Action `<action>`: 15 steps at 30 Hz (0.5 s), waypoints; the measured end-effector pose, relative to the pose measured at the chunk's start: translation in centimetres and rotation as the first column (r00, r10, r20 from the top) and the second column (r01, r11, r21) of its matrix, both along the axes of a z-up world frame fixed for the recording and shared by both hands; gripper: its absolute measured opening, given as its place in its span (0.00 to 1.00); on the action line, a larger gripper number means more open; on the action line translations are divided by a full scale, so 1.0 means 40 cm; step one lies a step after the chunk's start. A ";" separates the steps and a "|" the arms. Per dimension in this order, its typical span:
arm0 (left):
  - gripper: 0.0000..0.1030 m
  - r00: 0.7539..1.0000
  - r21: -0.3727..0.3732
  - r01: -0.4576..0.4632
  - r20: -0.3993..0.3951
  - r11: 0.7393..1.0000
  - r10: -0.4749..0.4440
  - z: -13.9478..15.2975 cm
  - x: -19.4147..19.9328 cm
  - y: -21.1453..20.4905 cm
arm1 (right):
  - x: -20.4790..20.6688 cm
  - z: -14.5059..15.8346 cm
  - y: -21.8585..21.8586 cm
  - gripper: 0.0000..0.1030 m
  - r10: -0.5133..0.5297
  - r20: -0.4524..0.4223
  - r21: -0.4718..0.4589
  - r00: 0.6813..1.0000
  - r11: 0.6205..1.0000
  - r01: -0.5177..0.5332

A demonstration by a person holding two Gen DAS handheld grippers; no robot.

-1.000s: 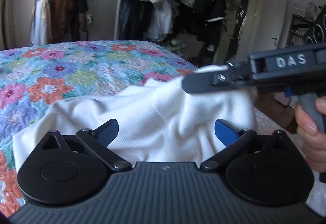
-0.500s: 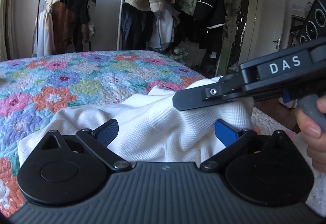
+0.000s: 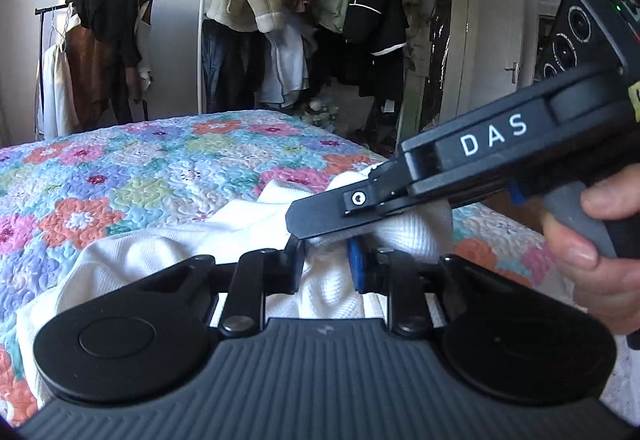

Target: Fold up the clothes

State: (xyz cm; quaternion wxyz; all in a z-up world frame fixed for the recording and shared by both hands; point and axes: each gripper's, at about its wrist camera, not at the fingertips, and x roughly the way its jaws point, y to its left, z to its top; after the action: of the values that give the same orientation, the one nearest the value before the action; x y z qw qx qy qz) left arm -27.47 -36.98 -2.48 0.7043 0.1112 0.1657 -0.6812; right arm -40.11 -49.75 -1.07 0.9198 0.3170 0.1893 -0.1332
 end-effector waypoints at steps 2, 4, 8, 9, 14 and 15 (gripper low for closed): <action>0.26 1.000 0.023 -0.004 -0.026 1.000 0.005 0.001 0.005 -0.001 | 0.003 -0.002 -0.003 0.12 -0.001 -0.004 0.003 1.000 1.000 0.001; 0.51 0.997 0.038 0.009 -0.077 0.999 -0.006 0.001 0.017 0.002 | 0.007 -0.005 -0.004 0.12 0.001 -0.010 0.006 1.000 1.000 -0.001; 0.74 0.989 0.059 -0.017 -0.148 0.998 0.026 -0.020 0.039 0.005 | 0.009 -0.008 -0.005 0.12 0.019 -0.003 0.023 1.000 1.000 -0.019; 0.80 0.983 0.063 -0.024 -0.179 0.998 0.035 -0.028 0.050 0.004 | 0.010 -0.010 -0.006 0.13 0.027 0.001 0.032 1.000 0.999 -0.027; 0.95 0.939 0.109 -0.053 -0.332 0.993 0.086 -0.066 0.093 -0.006 | 0.008 -0.022 -0.016 0.13 0.054 0.035 0.093 0.998 0.994 -0.057; 0.95 0.933 0.123 -0.051 -0.347 0.991 0.091 -0.072 0.097 -0.009 | 0.008 -0.023 -0.016 0.13 0.055 0.037 0.098 0.998 0.993 -0.058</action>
State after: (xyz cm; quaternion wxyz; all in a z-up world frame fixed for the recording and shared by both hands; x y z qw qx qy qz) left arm -23.57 -37.33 -5.35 0.6801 0.0210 0.3310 -0.6539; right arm -39.79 -50.41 -1.99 0.9095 0.3590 0.1886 -0.0921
